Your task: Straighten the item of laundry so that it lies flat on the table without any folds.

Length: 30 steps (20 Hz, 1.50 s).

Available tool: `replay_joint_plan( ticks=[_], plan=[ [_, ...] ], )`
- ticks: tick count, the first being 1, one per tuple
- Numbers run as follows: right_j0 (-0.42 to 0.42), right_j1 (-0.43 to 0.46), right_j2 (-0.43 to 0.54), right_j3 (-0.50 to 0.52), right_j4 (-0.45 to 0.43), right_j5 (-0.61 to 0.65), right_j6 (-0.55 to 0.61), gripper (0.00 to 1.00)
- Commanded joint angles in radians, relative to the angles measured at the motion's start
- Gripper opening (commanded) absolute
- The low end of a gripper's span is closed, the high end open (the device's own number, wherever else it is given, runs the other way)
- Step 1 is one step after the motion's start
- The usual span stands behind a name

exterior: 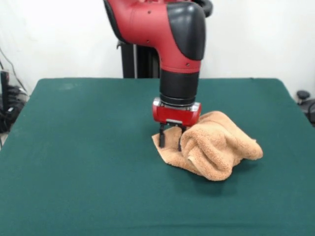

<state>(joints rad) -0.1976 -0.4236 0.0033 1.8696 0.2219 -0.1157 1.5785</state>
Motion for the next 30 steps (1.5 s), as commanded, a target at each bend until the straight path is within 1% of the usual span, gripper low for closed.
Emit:
replay_joint_plan(
  ticks=[1,4,5,9,14,15,19,21,23,28,30],
  plan=[
    [0.095,0.085,-0.002,-0.064,0.081,0.005,0.221,0.00],
    [0.116,0.080,-0.025,-0.069,0.113,0.066,0.228,0.00],
    [0.111,0.074,-0.016,-0.057,0.126,0.075,0.245,0.00],
    [0.137,0.058,-0.036,-0.031,0.165,0.054,0.271,0.00],
    [0.170,0.018,-0.044,0.015,0.197,0.047,0.288,0.00],
    [0.165,-0.004,-0.041,0.026,0.187,0.042,0.284,0.00],
    [0.150,-0.176,-0.043,0.109,0.152,0.133,0.253,0.00],
    [0.181,-0.247,-0.087,0.132,0.155,0.182,0.245,0.00],
    [0.223,-0.294,-0.144,0.138,0.167,0.239,0.244,0.00],
    [0.330,-0.356,-0.272,0.114,0.183,0.402,0.292,0.00],
    [0.375,-0.365,-0.312,0.107,0.191,0.442,0.325,0.00]
  ],
)
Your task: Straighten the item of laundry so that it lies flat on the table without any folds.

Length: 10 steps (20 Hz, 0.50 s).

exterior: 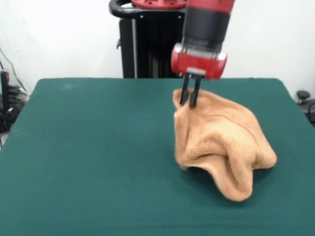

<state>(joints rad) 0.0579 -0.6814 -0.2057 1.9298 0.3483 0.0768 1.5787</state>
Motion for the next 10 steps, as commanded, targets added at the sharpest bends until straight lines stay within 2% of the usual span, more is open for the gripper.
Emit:
replay_joint_plan(
  ticks=[1,6,10],
  plan=[
    [0.147,-0.109,-0.127,0.042,0.070,0.268,0.344,0.00],
    [0.285,-0.127,-0.243,0.021,0.088,0.382,0.441,0.00],
    [0.400,-0.152,-0.358,-0.029,0.060,0.542,0.521,0.00]
  ],
)
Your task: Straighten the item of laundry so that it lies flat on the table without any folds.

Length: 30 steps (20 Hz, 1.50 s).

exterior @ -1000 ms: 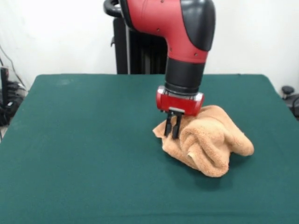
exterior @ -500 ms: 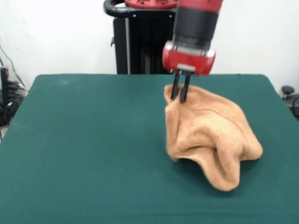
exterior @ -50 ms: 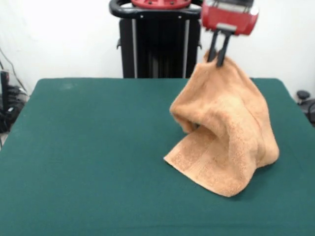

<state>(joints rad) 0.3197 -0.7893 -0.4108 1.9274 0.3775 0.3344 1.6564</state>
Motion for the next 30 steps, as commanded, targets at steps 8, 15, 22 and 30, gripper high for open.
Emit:
replay_joint_plan(
  ticks=[8,15,22,30],
  plan=[
    [0.099,-0.056,-0.041,0.137,0.091,0.136,0.452,0.00],
    [-0.216,0.056,0.308,0.275,0.072,-0.261,0.393,0.00],
    [-0.232,0.066,0.313,0.257,0.024,-0.276,0.417,0.00],
    [-0.189,0.040,0.240,0.212,0.032,-0.201,0.386,0.00]
  ],
)
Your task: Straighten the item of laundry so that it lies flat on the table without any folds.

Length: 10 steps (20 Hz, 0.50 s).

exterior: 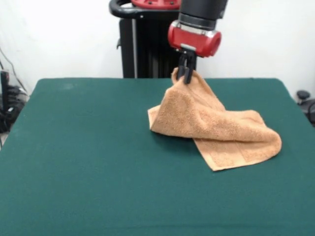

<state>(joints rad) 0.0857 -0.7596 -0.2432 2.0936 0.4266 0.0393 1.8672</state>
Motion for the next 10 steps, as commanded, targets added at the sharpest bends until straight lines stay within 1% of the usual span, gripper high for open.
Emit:
replay_joint_plan(
  ticks=[1,3,5,7,10],
  plan=[
    [0.059,-0.005,0.053,0.039,-0.015,0.118,0.175,0.00],
    [0.086,-0.050,0.013,0.025,-0.016,0.185,0.174,0.00],
    [0.133,-0.102,-0.057,-0.013,-0.032,0.309,0.183,0.00],
    [0.191,-0.147,-0.130,-0.059,-0.057,0.441,0.215,0.00],
    [0.256,-0.190,-0.199,-0.097,-0.080,0.571,0.269,0.00]
  ],
)
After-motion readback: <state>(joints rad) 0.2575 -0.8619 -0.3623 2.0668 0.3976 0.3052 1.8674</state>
